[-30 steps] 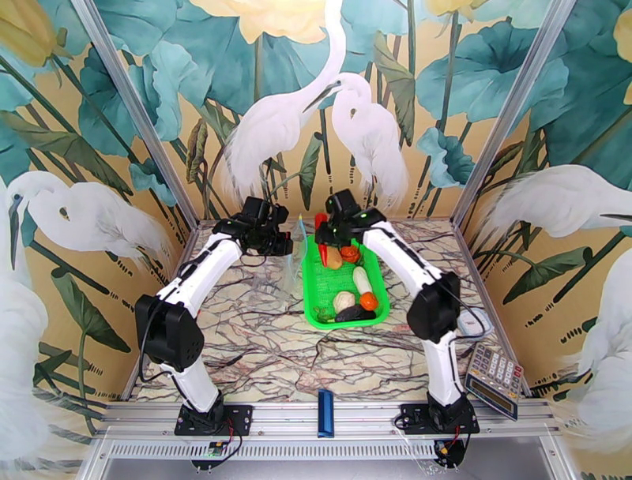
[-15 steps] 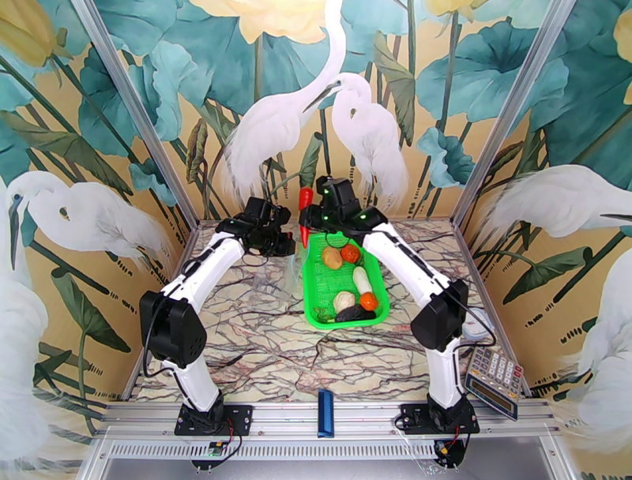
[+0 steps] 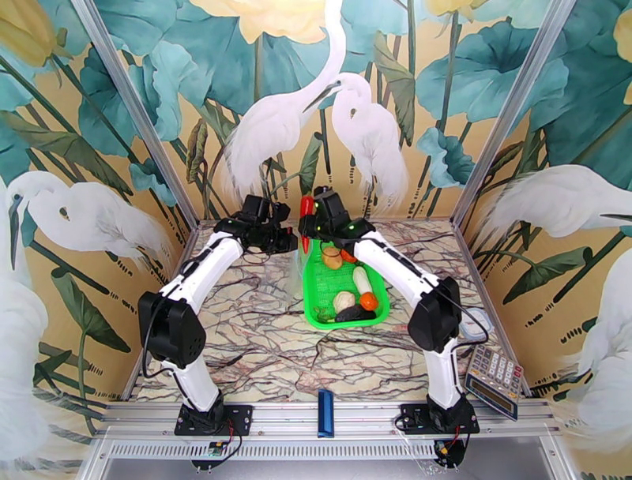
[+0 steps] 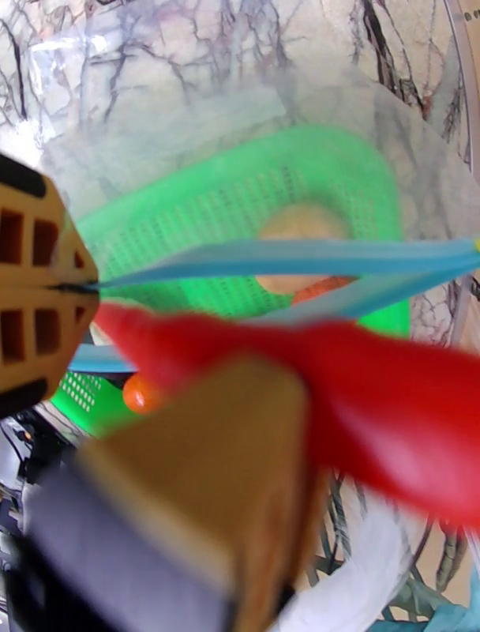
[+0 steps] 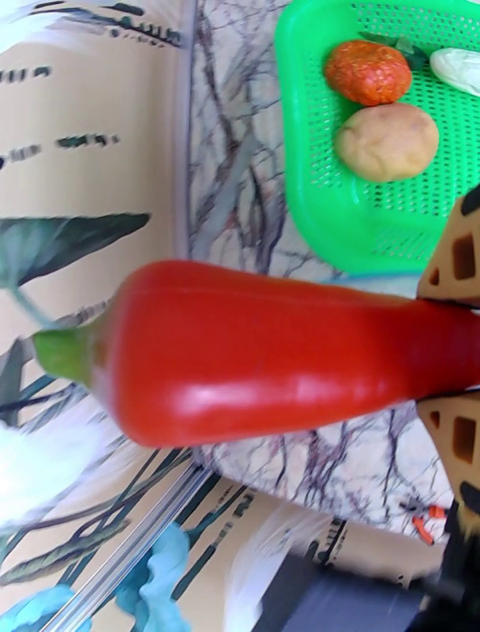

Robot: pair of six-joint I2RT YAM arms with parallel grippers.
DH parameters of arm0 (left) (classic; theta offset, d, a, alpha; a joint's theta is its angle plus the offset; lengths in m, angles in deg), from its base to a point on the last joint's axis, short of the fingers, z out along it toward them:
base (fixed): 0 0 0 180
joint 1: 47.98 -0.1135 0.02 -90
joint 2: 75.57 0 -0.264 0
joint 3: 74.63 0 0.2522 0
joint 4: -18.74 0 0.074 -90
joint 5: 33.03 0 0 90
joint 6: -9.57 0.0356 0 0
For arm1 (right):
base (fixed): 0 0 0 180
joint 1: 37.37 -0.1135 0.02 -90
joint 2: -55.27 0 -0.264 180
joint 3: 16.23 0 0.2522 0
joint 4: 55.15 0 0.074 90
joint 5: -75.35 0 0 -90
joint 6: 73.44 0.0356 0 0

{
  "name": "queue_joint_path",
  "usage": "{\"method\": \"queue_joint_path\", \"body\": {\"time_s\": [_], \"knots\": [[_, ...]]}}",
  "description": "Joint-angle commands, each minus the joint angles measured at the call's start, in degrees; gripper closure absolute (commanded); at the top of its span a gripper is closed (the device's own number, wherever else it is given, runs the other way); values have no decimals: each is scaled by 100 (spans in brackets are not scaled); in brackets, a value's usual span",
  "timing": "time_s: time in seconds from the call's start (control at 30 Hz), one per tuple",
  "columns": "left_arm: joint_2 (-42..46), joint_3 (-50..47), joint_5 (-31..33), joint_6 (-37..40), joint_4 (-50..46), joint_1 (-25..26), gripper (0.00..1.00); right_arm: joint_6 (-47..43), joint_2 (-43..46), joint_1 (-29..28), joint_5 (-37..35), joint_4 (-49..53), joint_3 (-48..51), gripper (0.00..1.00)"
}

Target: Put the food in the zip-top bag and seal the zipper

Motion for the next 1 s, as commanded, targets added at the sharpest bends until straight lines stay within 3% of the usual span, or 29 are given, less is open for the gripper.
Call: {"method": "queue_joint_path", "body": {"time_s": [0.0,0.6,0.8,0.97], "knots": [[302,86,-240,-195,273,-34,100,-122,58,-67,-151,-175,1,90],[395,-147,164,-303,679,-121,100,-35,652,-304,856,405,597,89],[464,-271,164,-378,840,-122,100,-121,612,-304,1092,814,466,79],[532,-263,182,-375,843,-122,100,-189,438,-304,1264,1117,182,61]]}}
